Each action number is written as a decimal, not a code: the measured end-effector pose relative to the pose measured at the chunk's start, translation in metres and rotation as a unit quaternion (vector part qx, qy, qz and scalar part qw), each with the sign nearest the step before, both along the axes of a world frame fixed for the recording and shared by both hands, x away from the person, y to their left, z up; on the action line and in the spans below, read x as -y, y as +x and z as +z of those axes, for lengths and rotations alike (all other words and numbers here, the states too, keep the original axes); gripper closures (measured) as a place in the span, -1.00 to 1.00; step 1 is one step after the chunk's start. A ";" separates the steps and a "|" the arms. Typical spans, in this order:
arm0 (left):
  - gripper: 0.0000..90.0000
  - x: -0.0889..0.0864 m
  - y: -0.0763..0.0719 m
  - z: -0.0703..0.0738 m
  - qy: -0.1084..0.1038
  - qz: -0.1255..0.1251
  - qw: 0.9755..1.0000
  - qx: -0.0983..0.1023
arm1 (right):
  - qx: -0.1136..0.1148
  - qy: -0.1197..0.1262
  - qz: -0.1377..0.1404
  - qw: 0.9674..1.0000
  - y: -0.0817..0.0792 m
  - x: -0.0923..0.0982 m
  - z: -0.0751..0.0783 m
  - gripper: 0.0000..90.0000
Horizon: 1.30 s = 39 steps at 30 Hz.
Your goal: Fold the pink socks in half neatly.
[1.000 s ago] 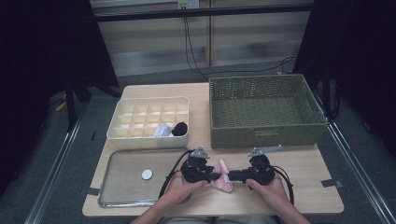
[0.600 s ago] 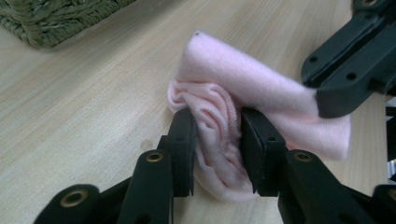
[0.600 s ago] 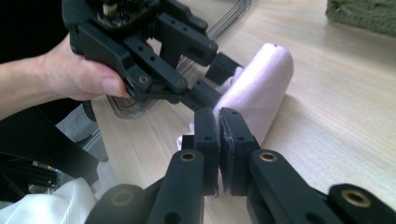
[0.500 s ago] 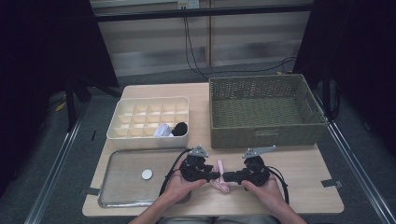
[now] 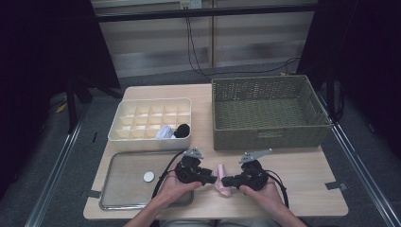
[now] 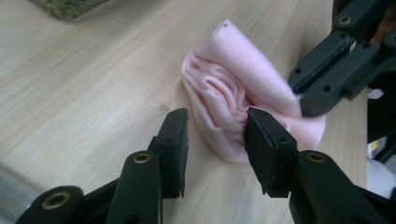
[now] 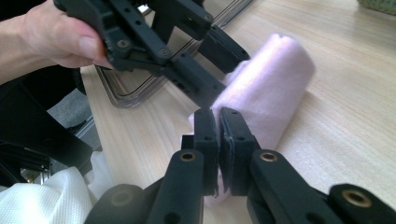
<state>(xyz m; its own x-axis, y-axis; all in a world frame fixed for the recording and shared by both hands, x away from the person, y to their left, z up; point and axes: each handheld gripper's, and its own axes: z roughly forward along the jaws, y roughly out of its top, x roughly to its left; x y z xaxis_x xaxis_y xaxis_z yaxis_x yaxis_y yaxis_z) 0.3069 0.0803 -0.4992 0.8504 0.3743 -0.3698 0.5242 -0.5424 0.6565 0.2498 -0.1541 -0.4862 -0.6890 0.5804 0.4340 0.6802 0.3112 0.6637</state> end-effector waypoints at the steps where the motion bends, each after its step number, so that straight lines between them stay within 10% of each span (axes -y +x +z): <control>1: 0.55 0.000 0.000 0.000 0.008 -0.002 1.000 0.002 | -0.001 0.002 0.001 1.000 0.000 0.000 0.000 0.92; 16: 0.73 0.001 -0.002 -0.002 0.011 0.014 1.000 -0.001 | -0.005 -0.002 0.023 1.000 0.000 -0.016 -0.009 0.92; 25: 0.25 -0.010 0.006 0.017 -0.072 0.036 0.997 -0.015 | -0.006 0.002 0.022 1.000 0.001 -0.016 -0.010 0.92; 39: 0.24 0.001 -0.001 0.004 -0.010 0.026 1.000 -0.010 | -0.016 -0.007 0.019 1.000 -0.011 -0.004 -0.005 0.80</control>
<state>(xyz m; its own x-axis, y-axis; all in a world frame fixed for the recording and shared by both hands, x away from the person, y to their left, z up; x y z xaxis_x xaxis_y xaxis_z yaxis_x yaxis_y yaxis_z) 0.3062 0.0795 -0.4953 0.8225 0.4098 -0.3945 0.5644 -0.5016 0.6556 0.2393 -0.1502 -0.4911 -0.6963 0.5607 0.4481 0.6889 0.3468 0.6365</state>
